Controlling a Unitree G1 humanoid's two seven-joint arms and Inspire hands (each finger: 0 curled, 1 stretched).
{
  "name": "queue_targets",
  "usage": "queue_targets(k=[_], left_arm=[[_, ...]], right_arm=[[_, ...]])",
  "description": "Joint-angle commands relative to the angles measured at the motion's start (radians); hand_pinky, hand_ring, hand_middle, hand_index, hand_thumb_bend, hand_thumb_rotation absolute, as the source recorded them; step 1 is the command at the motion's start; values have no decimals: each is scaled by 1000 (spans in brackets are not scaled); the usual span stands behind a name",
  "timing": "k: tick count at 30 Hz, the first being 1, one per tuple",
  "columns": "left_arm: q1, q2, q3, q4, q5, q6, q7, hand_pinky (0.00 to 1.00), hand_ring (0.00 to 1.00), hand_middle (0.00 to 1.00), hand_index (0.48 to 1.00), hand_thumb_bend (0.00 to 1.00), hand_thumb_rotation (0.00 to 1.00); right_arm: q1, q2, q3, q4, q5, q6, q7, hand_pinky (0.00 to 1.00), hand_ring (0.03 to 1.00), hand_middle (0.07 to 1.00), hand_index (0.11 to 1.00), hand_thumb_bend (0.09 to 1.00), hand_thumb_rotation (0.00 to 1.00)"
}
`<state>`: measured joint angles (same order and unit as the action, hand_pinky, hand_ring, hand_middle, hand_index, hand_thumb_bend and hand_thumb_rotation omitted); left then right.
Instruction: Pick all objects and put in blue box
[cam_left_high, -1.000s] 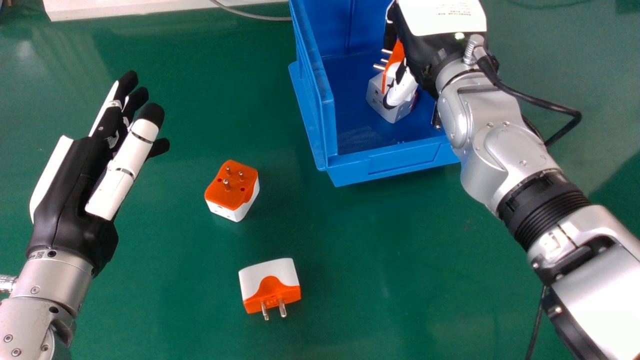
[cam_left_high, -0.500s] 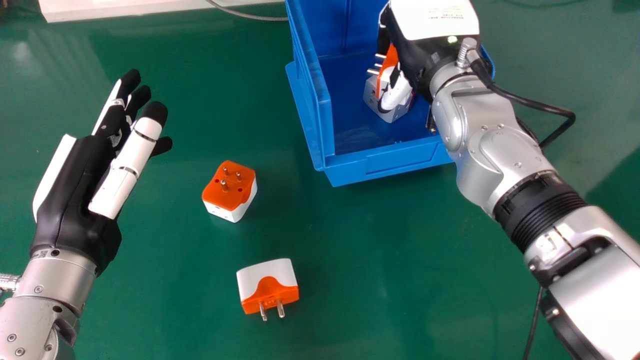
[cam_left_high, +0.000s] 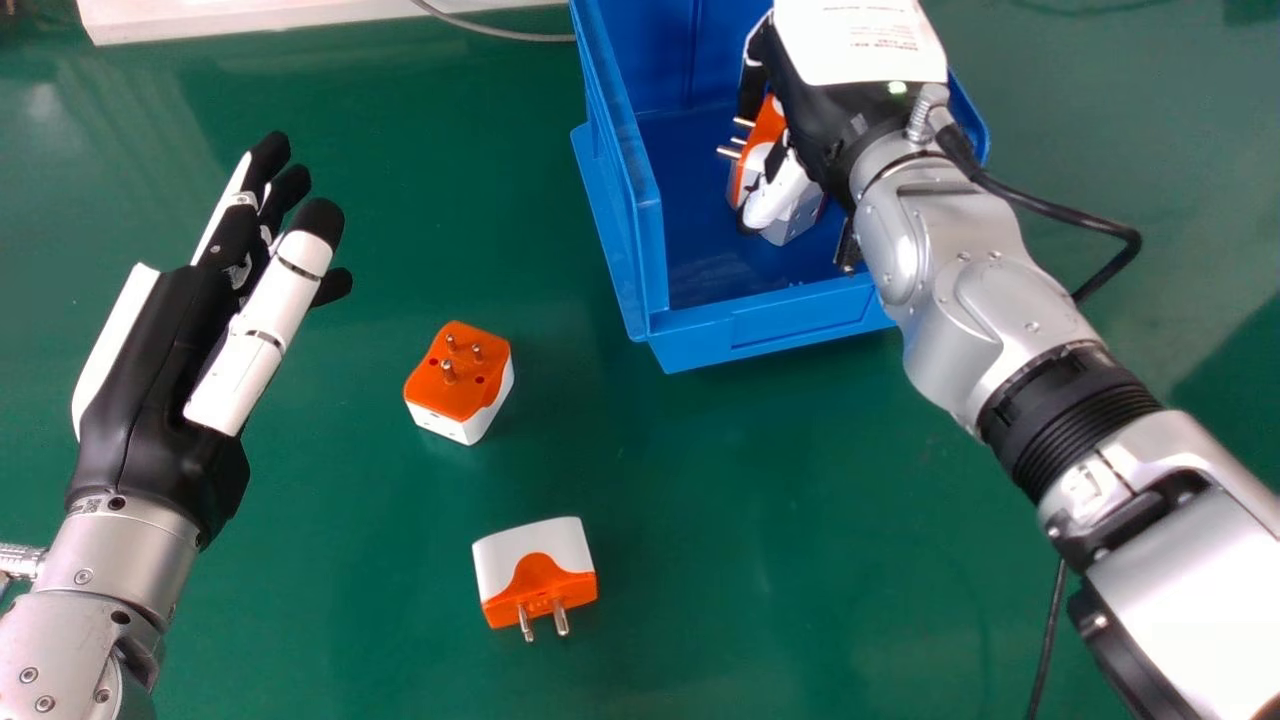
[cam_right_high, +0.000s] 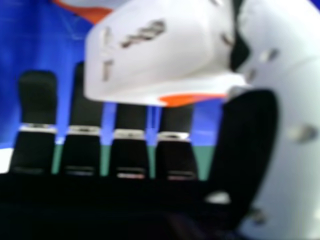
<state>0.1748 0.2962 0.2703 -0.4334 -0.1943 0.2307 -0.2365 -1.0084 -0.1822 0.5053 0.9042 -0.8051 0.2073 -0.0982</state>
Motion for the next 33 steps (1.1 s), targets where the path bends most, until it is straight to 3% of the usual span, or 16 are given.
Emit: queue_targets(k=[1, 6, 7, 9, 11, 12, 14, 16, 18, 22, 28, 33], left_arm=[[7, 3, 0, -24, 5, -7, 4, 870, 947, 985, 984, 482, 767], [6, 4, 1, -19, 5, -11, 2, 870, 947, 985, 984, 483, 768], [5, 5, 1, -17, 5, -11, 1, 870, 947, 985, 984, 485, 768], [5, 6, 1, -17, 5, -11, 1, 870, 947, 985, 984, 485, 768], [5, 6, 2, -17, 5, -11, 0, 869, 946, 985, 983, 487, 768], [5, 6, 2, -17, 5, -11, 0, 869, 946, 985, 983, 487, 768], [6, 7, 2, -16, 5, -12, 0, 867, 945, 984, 982, 488, 769], [6, 7, 3, -16, 5, -12, -1, 866, 944, 983, 982, 490, 769], [5, 7, 3, -14, 5, -14, -1, 865, 944, 983, 982, 490, 769], [5, 8, 4, -13, 4, -14, -2, 864, 943, 982, 981, 492, 769], [3, 7, 2, -10, 6, -15, -1, 861, 942, 981, 979, 495, 768], [-2, 6, 0, 0, 7, -19, -2, 861, 941, 981, 979, 495, 768]], right_arm=[[-50, 0, -15, -13, 11, 9, -19, 341, 442, 520, 501, 499, 0], [-34, -14, -12, -33, 19, 14, -14, 341, 442, 522, 508, 498, 0], [-31, -16, -11, -39, 18, 15, -14, 362, 506, 583, 505, 494, 0], [-25, -19, -7, -48, 15, 19, -12, 362, 506, 583, 505, 494, 0], [-22, -26, 7, -52, 4, 19, 2, 492, 651, 708, 629, 553, 0], [-21, -28, 12, -54, 1, 20, 6, 492, 651, 708, 629, 553, 0], [-20, -34, 18, -59, -2, 20, 15, 605, 765, 812, 734, 568, 0], [-21, -39, 26, -65, -6, 23, 23, 710, 868, 904, 830, 525, 0], [-22, -41, 29, -71, -4, 29, 34, 750, 908, 939, 868, 506, 0], [-24, -38, 34, -69, -4, 39, 46, 804, 956, 980, 915, 498, 0], [-16, -36, 40, -78, -1, 47, 43, 823, 970, 998, 934, 609, 0], [-7, -40, 42, -88, -4, 53, 40, 813, 967, 1000, 935, 593, 0]])
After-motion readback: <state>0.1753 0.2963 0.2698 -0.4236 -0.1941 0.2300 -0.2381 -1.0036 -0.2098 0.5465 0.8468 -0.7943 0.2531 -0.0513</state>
